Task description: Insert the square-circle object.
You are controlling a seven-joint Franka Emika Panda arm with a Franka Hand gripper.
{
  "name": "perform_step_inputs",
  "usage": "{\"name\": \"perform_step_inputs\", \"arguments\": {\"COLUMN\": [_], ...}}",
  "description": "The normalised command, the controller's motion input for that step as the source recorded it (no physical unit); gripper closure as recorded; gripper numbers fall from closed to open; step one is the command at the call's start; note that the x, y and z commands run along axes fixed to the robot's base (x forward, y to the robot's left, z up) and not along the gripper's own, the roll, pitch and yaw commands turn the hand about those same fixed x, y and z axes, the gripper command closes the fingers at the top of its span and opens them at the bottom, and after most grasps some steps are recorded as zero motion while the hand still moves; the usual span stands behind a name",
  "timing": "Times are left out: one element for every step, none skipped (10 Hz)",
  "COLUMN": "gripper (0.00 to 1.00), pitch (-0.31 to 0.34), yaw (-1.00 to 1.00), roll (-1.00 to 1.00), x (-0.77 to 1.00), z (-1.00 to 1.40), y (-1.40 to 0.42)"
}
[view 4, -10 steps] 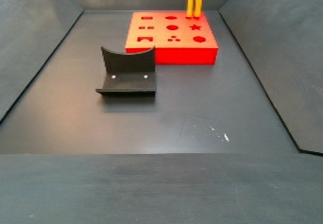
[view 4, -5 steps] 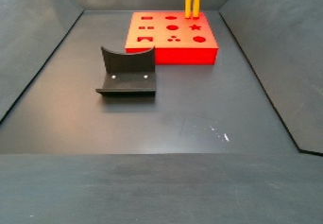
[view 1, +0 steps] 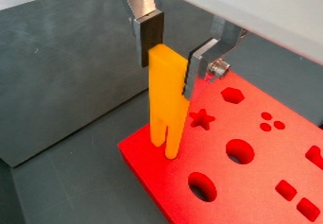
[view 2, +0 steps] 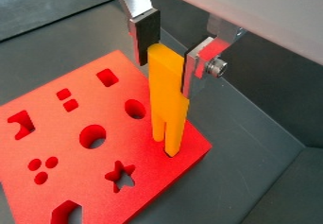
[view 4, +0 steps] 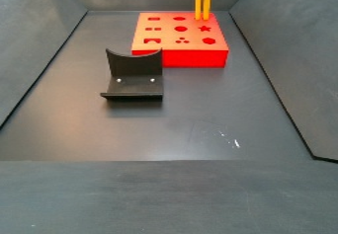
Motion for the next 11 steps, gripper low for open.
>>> {"name": "perform_step_inputs", "arguments": {"gripper": [1.00,1.00,1.00,1.00,1.00,1.00,1.00,1.00,1.00,1.00,1.00], "pitch": [0.000,0.000,0.000,-0.036,-0.069,-0.033,-0.004,0.000,0.000,0.000,-0.001], "yaw": [-0.07,-0.09,-0.08,-0.08,-0.08,-0.12,-0.14,-0.15,-0.12,-0.09,-0.06], "roll": [0.08,0.05,0.03,0.05,0.03,0.00,0.00,0.02,0.03,0.03,0.03], "x": [0.06,0.08,0.07,0.16,0.15,0.21,0.27,0.27,0.24,0.17,0.14], "z": [-0.25,-0.19,-0.26,-0.61,-1.00,-1.00,-1.00,-1.00,-1.00,-1.00,-1.00], "y": [-0.04,-0.05,-0.04,-0.15,-0.15,-0.11,-0.11,-0.08,-0.05,0.00,0.00]}}
